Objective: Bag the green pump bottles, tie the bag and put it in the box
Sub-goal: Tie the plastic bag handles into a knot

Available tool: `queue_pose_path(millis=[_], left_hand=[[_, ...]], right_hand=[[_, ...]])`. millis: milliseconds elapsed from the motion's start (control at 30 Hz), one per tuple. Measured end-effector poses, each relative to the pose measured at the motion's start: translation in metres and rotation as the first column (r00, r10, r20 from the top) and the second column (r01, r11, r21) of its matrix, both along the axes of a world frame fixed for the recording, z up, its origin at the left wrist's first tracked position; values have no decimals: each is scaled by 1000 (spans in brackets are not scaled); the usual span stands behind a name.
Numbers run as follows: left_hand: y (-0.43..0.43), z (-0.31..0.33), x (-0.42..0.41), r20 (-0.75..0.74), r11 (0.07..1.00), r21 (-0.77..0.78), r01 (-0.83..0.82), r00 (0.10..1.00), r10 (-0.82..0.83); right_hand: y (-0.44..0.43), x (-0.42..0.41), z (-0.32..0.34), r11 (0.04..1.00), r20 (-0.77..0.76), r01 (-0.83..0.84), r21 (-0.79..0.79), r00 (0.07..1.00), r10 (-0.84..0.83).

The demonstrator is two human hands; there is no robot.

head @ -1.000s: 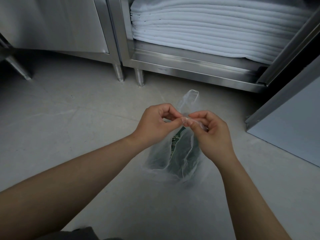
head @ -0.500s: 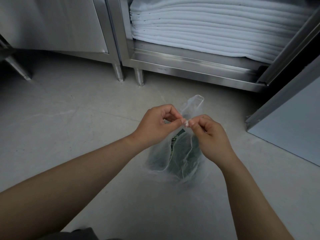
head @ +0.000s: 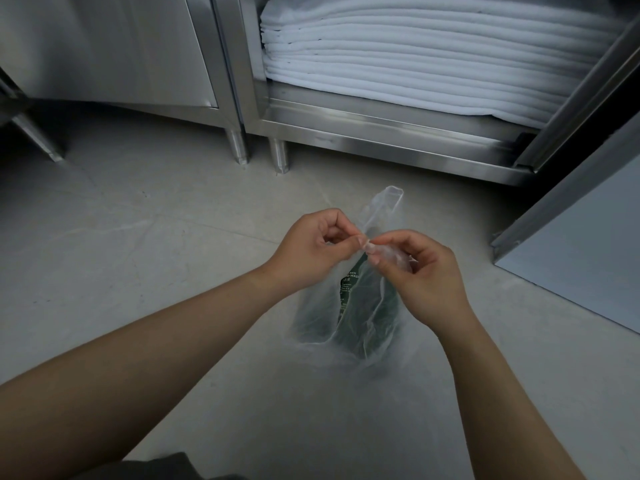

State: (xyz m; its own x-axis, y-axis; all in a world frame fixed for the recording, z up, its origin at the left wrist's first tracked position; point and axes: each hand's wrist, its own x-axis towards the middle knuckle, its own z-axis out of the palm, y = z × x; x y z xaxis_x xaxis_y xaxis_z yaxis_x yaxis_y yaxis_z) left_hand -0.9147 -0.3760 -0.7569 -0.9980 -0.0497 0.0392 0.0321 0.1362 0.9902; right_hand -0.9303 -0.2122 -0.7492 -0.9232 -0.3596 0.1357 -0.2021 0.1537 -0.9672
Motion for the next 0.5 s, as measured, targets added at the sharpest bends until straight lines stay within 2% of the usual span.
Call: queue_pose_path(millis=[133,300,500], left_hand=[[0,1,0,4,1000,11,12,1000,-12],[-1,1,1,14,1000,10,21,1000,-21],[-1,0,2,7,1000,-20,-3,1000,3]], right_hand=[[-1,1,-2,996,-30,86,-8,996,-86],[-3,1,-3,992,-140,128,-10,982,-128],[-2,-2,-8,978,-298,152,143,949,-104]])
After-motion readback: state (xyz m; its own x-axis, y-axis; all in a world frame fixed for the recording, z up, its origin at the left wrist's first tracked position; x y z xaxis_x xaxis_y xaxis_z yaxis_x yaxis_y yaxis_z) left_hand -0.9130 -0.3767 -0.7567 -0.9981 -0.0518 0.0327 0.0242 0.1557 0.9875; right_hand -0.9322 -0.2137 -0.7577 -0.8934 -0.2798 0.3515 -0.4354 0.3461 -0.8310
